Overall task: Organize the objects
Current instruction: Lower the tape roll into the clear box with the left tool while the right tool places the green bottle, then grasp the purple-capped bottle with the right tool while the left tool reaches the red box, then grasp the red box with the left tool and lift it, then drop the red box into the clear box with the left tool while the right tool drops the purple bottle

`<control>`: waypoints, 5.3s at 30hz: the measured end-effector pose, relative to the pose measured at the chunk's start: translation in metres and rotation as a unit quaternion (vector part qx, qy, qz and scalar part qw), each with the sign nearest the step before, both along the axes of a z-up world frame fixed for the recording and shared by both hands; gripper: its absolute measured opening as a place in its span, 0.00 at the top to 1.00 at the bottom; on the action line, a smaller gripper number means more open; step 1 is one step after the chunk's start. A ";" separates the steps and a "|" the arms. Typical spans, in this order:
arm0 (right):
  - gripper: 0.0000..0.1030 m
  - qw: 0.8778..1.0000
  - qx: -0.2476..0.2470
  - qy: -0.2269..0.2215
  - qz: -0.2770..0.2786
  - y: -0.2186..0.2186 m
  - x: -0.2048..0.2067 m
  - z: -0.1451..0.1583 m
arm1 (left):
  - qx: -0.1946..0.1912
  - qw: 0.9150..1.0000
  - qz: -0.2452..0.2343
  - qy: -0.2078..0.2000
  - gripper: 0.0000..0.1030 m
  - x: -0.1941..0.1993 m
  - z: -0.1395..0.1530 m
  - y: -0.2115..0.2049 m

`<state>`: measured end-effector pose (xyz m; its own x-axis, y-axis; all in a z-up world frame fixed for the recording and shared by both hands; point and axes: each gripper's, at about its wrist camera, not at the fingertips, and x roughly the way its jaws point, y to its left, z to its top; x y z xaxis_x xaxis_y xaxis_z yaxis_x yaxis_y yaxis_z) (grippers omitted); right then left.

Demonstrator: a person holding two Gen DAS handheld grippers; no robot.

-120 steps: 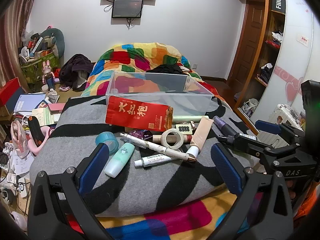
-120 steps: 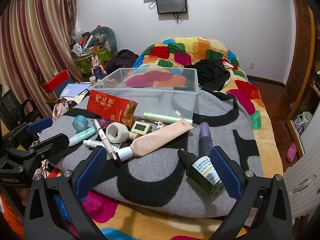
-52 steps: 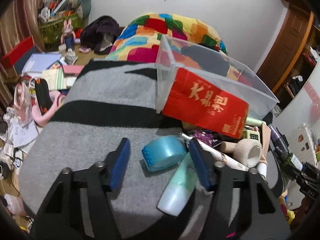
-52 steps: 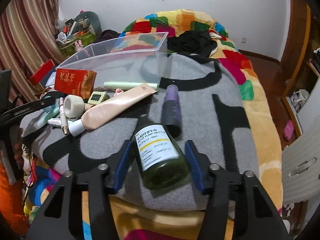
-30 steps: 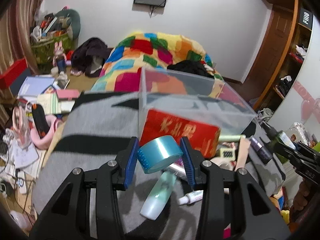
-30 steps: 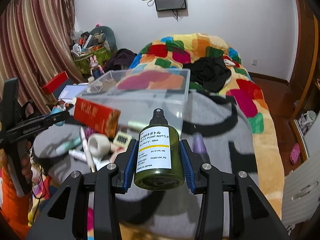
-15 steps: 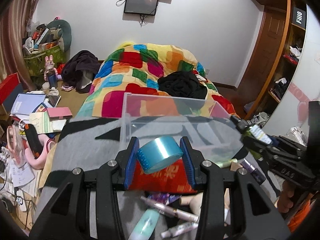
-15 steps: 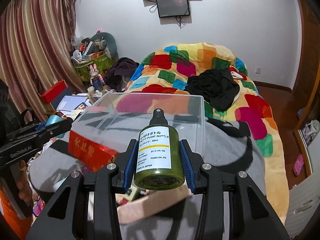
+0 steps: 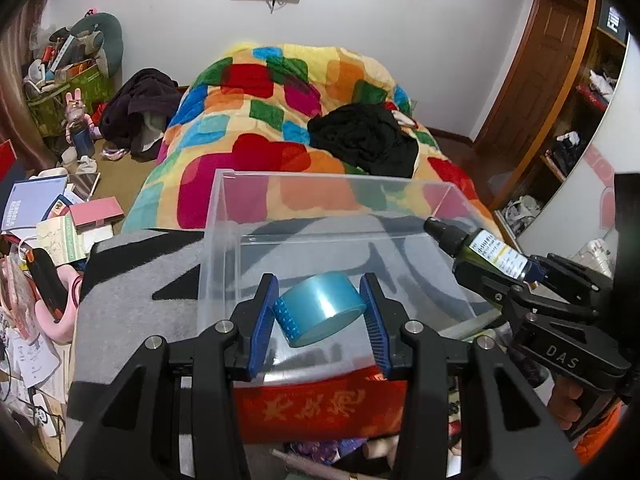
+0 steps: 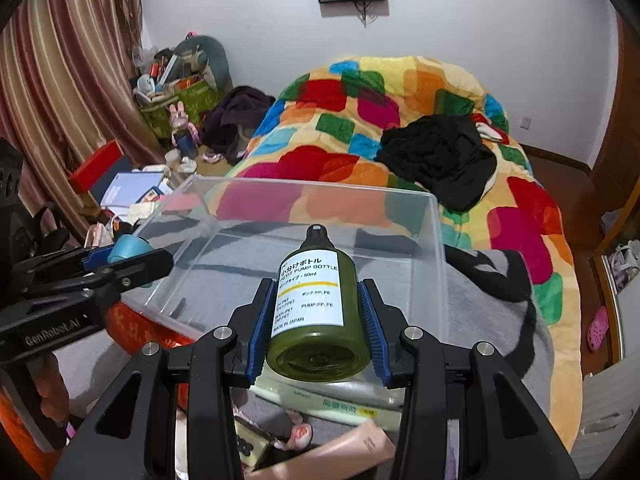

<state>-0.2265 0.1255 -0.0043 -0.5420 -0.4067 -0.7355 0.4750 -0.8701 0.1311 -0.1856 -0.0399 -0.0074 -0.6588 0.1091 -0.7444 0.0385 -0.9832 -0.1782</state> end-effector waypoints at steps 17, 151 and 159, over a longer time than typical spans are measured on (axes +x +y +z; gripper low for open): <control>0.62 0.999 0.020 -0.040 0.004 -0.009 -0.015 -0.021 | -0.006 1.000 -0.013 -0.008 0.49 -0.001 -0.003 0.004; 0.77 1.000 -0.002 0.010 0.024 0.020 0.030 0.018 | -0.022 0.993 -0.111 -0.009 0.48 0.040 0.033 0.013; 0.77 0.998 0.017 -0.044 0.035 -0.001 -0.002 -0.003 | -0.028 0.993 -0.102 -0.060 0.48 -0.004 0.020 0.008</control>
